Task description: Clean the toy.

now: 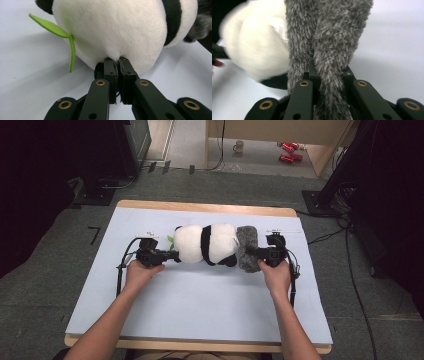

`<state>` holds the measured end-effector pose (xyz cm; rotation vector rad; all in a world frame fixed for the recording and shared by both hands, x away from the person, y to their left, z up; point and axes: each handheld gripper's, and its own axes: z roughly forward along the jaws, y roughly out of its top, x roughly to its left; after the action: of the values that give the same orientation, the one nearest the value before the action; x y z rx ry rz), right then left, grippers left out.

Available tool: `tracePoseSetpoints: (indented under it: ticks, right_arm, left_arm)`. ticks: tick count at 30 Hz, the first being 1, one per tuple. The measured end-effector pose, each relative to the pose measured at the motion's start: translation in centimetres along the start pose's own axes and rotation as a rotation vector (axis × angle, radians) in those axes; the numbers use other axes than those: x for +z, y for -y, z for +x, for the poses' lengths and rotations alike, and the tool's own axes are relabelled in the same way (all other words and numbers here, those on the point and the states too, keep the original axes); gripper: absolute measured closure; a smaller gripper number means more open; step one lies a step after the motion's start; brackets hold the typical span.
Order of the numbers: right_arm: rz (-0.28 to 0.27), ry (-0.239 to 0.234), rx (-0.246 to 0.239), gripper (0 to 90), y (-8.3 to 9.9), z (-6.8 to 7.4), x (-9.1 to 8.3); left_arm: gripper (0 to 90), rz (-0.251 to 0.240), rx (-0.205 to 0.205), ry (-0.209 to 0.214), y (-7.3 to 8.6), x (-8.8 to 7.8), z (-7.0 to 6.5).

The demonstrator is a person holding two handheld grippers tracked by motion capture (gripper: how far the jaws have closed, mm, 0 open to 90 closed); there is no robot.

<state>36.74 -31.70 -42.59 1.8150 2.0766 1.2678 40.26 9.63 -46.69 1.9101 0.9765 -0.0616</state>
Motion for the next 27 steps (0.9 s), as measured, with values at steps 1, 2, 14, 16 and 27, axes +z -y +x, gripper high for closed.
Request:
tracePoseSetpoints:
  ticks: [1,2,14,16,27]
  right_arm:
    - [-0.019,-0.003,-0.009,78.6,-0.2,0.3,-0.7]
    - [-0.042,-0.006,-0.025,78.6,-0.5,0.8,-1.4]
    - [-0.104,-0.122,-0.154,78.3,-1.6,5.6,-2.0]
    - [-0.109,-0.142,-0.171,78.3,-1.7,6.1,-1.9]
    - [-0.058,-0.080,-0.196,78.1,-1.6,5.3,0.7]
  left_arm:
    - [86.7,-0.001,0.004,-0.003,0.0,0.0,0.0]
    - [86.6,0.001,0.008,-0.006,0.0,0.0,0.0]
    - [74.3,0.016,0.073,-0.034,0.3,-0.4,-0.4]
    - [68.8,0.019,0.087,-0.042,0.4,-0.3,-0.4]
    - [44.0,0.001,0.191,-0.071,1.8,0.3,-1.4]
